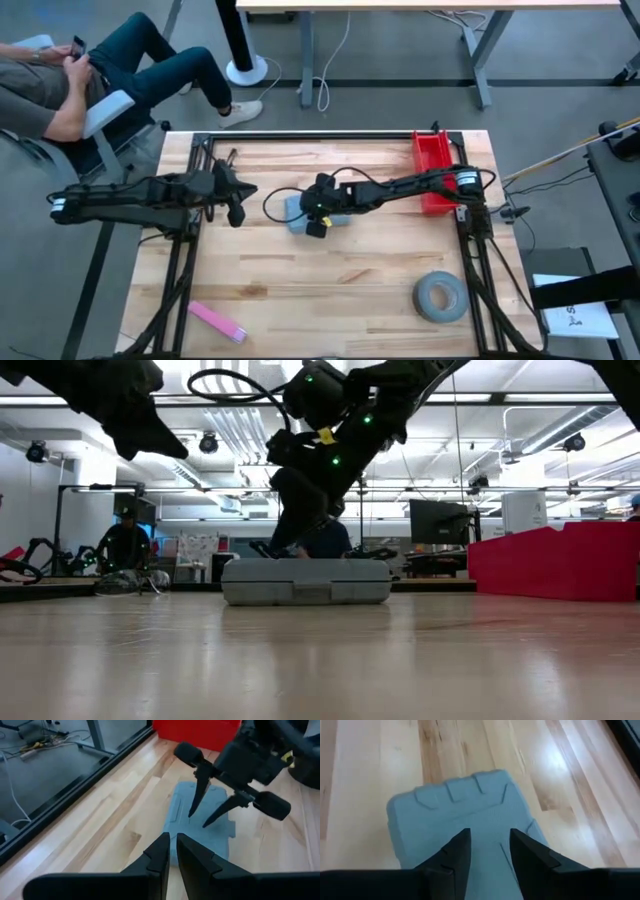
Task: Prefit tool cases
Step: Open the gray pre-fit tool case
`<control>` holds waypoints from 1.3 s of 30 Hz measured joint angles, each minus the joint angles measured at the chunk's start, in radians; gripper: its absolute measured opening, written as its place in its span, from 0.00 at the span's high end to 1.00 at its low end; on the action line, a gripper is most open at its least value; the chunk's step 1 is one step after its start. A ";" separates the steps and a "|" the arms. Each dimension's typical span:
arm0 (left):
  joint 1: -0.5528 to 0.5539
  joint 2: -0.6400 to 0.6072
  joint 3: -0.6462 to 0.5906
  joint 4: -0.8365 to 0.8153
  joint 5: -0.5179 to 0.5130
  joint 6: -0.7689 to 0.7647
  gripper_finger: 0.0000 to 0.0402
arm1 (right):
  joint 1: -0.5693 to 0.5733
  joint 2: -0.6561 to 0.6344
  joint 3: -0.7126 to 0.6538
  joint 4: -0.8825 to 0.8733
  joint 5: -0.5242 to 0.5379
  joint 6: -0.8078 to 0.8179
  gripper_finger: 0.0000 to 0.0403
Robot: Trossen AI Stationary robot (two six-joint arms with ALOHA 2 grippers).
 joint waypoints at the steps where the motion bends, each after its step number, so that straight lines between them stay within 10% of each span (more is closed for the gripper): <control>1: 0.000 -0.005 0.000 -0.004 0.000 -0.001 0.90 | 0.000 0.000 0.000 0.001 0.000 -0.001 0.70; 39: 0.000 -0.051 0.000 -0.045 0.012 -0.039 0.90 | 0.136 -0.137 -0.031 -0.501 -0.343 -0.203 0.77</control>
